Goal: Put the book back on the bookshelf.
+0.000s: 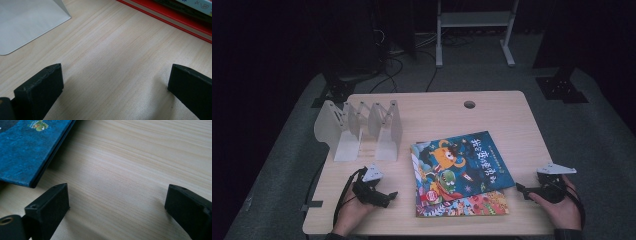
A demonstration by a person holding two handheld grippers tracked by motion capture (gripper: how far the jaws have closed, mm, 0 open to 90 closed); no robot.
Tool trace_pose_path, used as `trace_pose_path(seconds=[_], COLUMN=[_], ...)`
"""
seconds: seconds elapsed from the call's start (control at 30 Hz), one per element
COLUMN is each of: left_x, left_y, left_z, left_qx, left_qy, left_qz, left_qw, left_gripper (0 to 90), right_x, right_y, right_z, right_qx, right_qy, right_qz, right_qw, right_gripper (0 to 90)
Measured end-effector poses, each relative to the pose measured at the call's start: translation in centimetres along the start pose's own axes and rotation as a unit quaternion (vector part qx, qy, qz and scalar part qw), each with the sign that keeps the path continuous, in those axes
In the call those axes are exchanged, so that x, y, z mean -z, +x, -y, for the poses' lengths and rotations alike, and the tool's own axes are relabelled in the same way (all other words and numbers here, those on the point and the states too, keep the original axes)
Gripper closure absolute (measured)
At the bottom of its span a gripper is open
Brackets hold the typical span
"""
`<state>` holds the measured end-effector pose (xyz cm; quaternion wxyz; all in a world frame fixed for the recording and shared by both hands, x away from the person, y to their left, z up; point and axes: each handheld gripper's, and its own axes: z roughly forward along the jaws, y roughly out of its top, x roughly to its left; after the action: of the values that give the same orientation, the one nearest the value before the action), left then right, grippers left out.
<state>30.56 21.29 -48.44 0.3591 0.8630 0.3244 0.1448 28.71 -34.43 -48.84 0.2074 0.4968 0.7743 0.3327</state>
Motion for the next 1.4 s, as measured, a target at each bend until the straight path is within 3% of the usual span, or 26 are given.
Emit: trace_pose_path(seconds=[0.13,0.2,0.4,0.87,1.4], left_x=[0.0,0.0,0.0,0.0,0.1], left_y=[0.0,0.0,0.0,0.0,0.0], left_z=[0.0,0.0,0.0,0.0,0.0], left_qx=[-0.001,-0.001,-0.004,-0.004,-0.004], left_qy=[0.000,0.000,0.000,0.000,0.001], left_qz=[0.001,0.001,0.004,0.005,0.005], left_qw=[1.0000,1.0000,1.0000,1.0000,1.0000], left_gripper=[0.0,0.0,0.0,0.0,0.0], right_x=[0.1,0.4,0.6,2.1,0.8], right_y=[0.0,0.0,0.0,0.7,1.7], right_z=[0.1,0.2,0.1,-2.4,-5.4], right_qx=[0.002,0.003,0.002,-0.013,0.006], right_qy=[-0.002,-0.012,-0.015,-0.048,-0.049], right_qz=[-0.001,-0.004,-0.010,-0.033,-0.042], right_qw=[1.0000,0.9999,0.9998,0.9982,0.9979], right_gripper=[7.0,15.7,25.3,28.6,29.8])
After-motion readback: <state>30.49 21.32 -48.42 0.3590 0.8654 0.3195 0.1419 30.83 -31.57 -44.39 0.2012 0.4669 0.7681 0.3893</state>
